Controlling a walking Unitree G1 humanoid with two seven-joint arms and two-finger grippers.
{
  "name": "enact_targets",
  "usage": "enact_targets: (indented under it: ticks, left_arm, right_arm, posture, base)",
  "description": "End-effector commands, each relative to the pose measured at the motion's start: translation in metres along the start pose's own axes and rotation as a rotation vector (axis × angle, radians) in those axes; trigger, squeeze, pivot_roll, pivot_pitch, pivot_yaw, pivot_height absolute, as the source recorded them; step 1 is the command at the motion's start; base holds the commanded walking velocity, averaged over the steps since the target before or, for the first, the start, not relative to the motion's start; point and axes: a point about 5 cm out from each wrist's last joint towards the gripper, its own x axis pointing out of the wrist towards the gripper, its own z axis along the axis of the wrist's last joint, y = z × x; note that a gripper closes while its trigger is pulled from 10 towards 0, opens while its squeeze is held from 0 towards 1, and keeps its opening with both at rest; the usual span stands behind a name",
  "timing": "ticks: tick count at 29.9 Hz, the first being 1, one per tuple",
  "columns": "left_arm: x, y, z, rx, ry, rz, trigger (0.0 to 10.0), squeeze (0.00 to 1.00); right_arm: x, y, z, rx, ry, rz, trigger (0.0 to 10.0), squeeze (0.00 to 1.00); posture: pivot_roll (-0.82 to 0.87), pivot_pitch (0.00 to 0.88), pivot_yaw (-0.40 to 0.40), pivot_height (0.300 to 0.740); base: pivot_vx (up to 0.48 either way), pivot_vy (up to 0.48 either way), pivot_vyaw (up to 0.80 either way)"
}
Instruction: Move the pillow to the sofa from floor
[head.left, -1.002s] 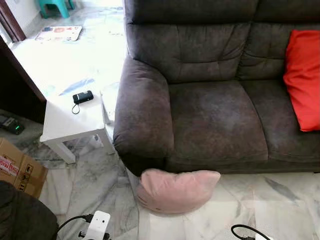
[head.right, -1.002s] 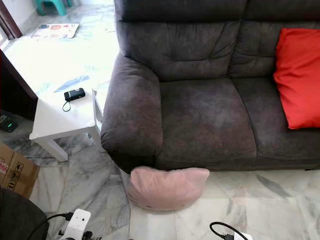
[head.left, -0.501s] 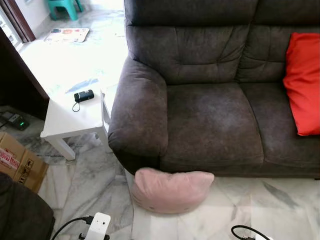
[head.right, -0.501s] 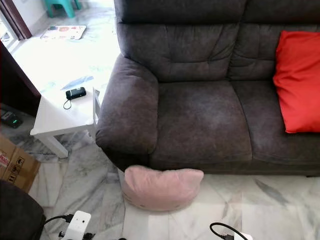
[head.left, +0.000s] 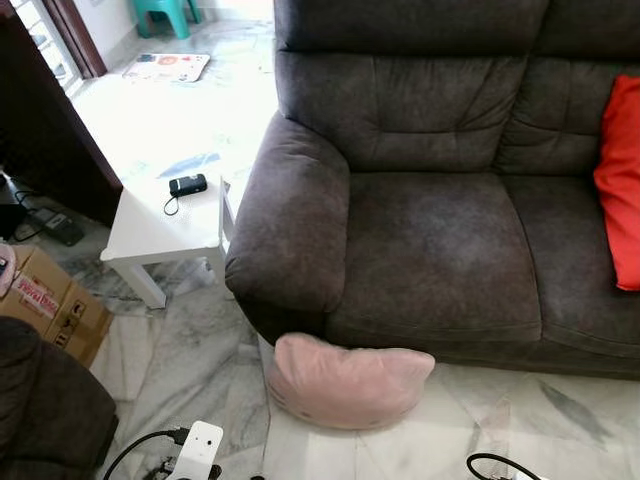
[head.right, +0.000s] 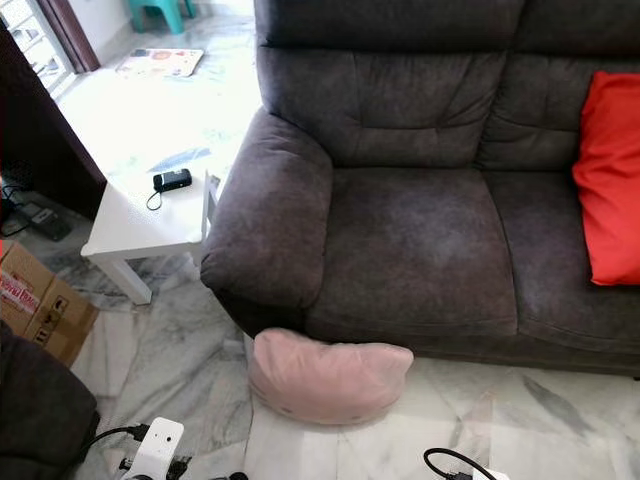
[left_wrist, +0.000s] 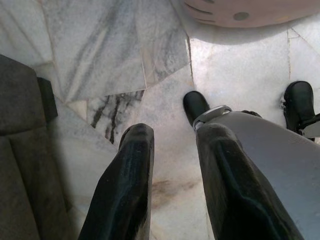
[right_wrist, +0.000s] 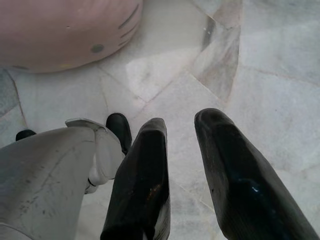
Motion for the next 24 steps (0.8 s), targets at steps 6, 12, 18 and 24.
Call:
enact_targets:
  ticks: [6,12,18,24]
  left_arm:
    - [-0.0012,-0.0015,-0.0049,0.029,0.011,-0.007,10.0,0.0]
    - [-0.0009,-0.0012,-0.0029,0.017,-0.001,-0.009,10.0,0.0]
    - [-0.0008,-0.0013,-0.0015,0.032,-0.011,-0.016,10.0,0.0]
    - [-0.0011,-0.0019,-0.0027,0.031,-0.009,-0.018,10.0,0.0]
  right_arm:
    - [-0.0025,-0.0035,-0.0062,0.019,0.01,-0.016,10.0,0.0]
    - [-0.0026,-0.0034,-0.0063,0.019,0.01,-0.013,10.0,0.0]
    - [-0.0027,-0.0037,-0.0062,0.021,0.007,-0.016,10.0,0.0]
    - [-0.0027,-0.0036,-0.0061,0.022,0.008,-0.008,10.0,0.0]
  posture:
    - [-0.05,0.138,-0.005,0.74]
    - [-0.05,0.139,-0.006,0.74]
    - [-0.05,0.137,-0.007,0.74]
    - [-0.05,0.138,-0.011,0.74]
  base:
    - [0.0,0.0,-0.39]
    - [0.0,-0.081,0.0]
    - [0.0,0.0,0.0]
    - [0.0,-0.351,-0.26]
